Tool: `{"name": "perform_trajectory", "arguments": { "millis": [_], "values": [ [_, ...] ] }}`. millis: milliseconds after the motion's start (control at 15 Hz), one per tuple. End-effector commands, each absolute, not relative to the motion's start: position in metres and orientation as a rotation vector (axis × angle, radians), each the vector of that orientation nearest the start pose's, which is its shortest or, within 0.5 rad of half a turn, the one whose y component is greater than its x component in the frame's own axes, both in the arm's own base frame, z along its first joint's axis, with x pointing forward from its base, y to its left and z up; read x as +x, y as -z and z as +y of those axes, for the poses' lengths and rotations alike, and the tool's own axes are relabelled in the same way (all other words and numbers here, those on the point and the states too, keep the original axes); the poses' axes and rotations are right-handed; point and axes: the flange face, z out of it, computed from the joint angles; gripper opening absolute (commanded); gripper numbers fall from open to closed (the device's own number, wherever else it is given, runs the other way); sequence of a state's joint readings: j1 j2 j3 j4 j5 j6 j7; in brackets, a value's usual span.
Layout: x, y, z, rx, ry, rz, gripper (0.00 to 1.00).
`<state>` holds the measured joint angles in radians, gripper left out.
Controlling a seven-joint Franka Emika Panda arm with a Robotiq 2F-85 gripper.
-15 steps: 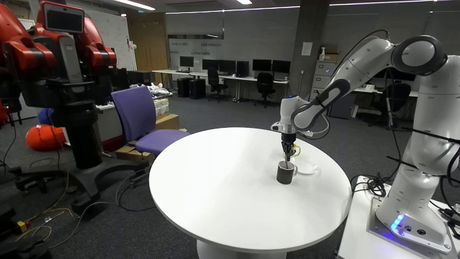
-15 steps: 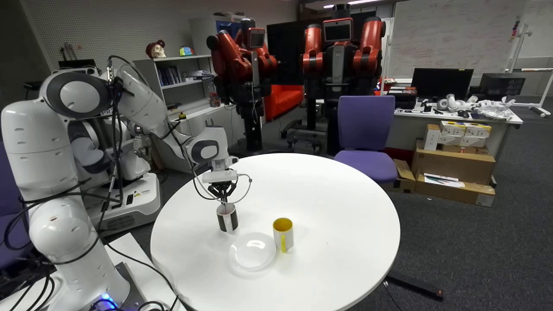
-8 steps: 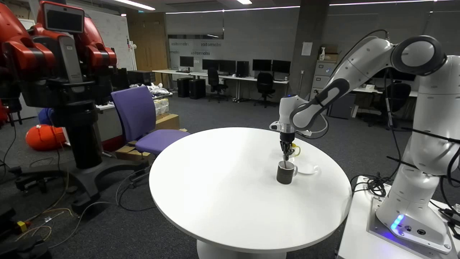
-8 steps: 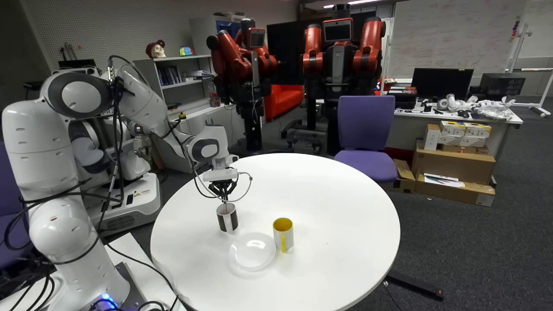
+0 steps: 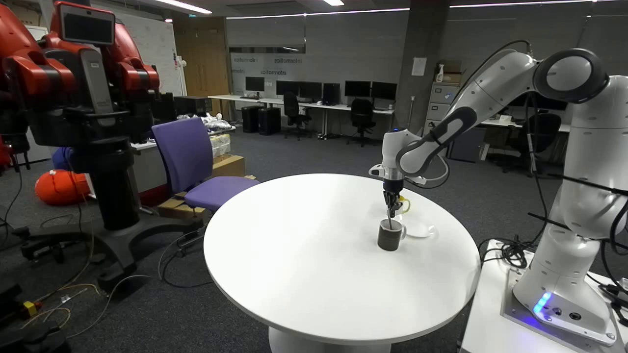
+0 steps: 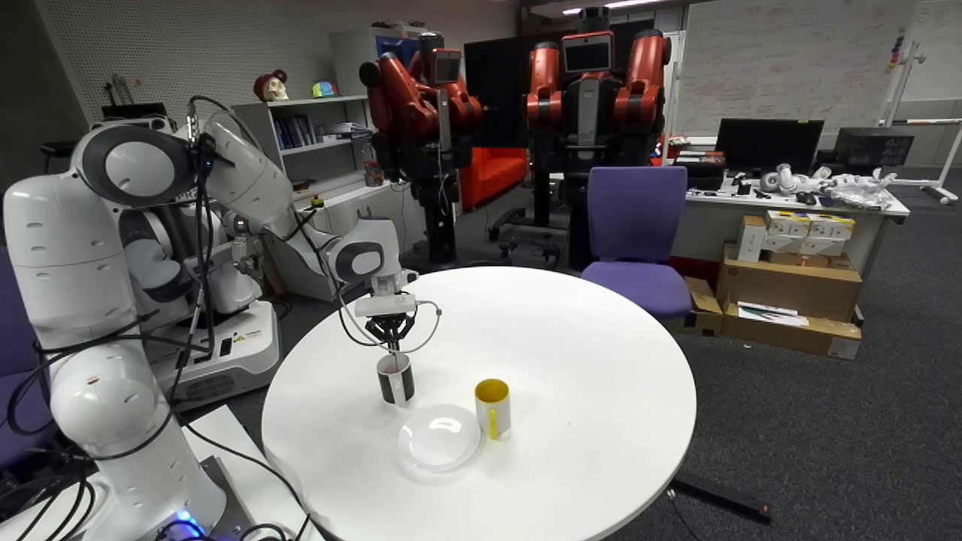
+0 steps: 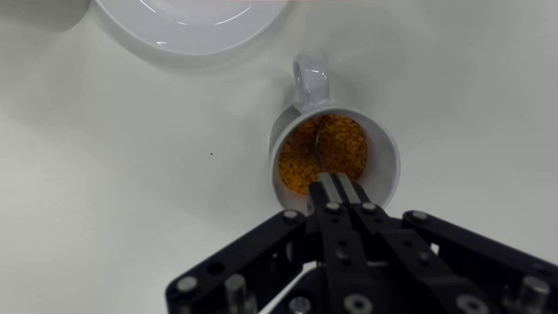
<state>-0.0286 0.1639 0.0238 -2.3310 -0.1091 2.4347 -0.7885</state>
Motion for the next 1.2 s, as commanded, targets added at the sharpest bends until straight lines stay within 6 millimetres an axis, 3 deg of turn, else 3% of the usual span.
{"name": "perform_trajectory", "arguments": {
  "millis": [0,400,600,867,1133],
  "values": [
    [0.506,-0.268,-0.003,-2.876,-0.131,-1.324,0.00],
    [0.513,-0.268,0.010,-2.859,-0.116,-1.364,0.00],
    [0.516,-0.270,0.006,-2.876,-0.110,-1.352,0.00],
    [0.508,-0.270,-0.003,-2.886,-0.131,-1.327,0.00],
    [0.498,-0.265,0.004,-2.855,-0.155,-1.341,0.00]
  ]
}}
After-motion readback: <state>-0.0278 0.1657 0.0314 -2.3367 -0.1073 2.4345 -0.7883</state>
